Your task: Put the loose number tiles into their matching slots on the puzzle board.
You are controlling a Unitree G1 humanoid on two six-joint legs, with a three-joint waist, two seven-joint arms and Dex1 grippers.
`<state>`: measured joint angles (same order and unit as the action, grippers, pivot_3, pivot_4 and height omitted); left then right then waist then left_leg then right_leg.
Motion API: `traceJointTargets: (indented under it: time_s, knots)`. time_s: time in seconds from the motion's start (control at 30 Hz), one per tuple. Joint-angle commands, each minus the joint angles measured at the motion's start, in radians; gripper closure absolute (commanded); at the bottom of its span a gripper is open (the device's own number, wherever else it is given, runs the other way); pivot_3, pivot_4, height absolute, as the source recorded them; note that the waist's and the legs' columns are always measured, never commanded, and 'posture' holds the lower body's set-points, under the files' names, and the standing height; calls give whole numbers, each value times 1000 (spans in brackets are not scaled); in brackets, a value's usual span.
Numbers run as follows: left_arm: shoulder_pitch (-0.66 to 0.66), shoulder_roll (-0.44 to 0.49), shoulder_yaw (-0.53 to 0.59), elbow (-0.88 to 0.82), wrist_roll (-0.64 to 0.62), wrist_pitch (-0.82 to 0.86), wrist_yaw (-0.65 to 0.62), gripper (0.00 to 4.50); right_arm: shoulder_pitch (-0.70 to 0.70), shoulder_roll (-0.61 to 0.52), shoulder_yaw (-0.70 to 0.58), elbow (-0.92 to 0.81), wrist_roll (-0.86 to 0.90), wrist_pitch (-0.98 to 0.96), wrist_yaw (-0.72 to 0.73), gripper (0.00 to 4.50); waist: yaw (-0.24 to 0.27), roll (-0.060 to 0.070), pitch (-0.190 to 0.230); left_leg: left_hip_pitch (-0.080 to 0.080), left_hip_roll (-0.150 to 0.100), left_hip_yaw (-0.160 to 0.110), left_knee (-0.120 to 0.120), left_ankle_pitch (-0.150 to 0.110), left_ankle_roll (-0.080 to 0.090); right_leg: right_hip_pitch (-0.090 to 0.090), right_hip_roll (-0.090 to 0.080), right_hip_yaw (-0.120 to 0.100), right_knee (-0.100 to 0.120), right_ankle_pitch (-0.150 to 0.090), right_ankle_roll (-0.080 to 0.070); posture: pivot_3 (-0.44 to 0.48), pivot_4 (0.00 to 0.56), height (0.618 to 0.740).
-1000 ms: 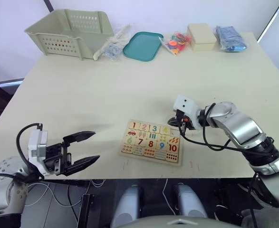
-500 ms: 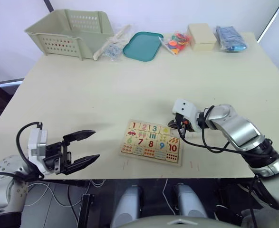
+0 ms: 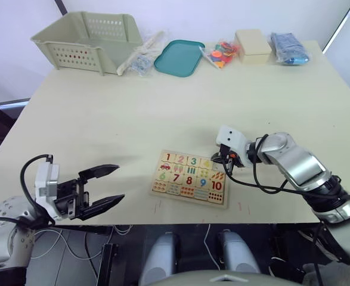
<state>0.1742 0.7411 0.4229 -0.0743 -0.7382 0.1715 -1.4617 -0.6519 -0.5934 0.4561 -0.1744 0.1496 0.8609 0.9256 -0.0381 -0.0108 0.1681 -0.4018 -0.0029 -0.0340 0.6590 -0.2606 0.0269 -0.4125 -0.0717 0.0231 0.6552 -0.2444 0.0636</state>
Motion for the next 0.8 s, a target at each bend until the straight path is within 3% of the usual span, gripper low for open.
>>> traceJointTargets:
  time_s: [0.03,0.57,0.8]
  knots:
    - [8,9,18,-17,-8,-2,-4,0,-6,-5,-23,-23,0,-24,0,4459,0,0,0,0,0,0,0,0,0,0,0,0,0,0,0,0,150,740]
    - [8,11,23,-16,-8,-4,-1,0,55,47,-100,-90,88,-60,-3,4459,0,0,0,0,0,0,0,0,0,0,0,0,0,0,0,0,150,740]
    - [20,6,27,-17,-5,-10,5,0,218,78,-213,-214,170,-217,-15,4459,4,0,0,0,0,0,0,0,0,1,0,0,0,0,0,0,150,740]
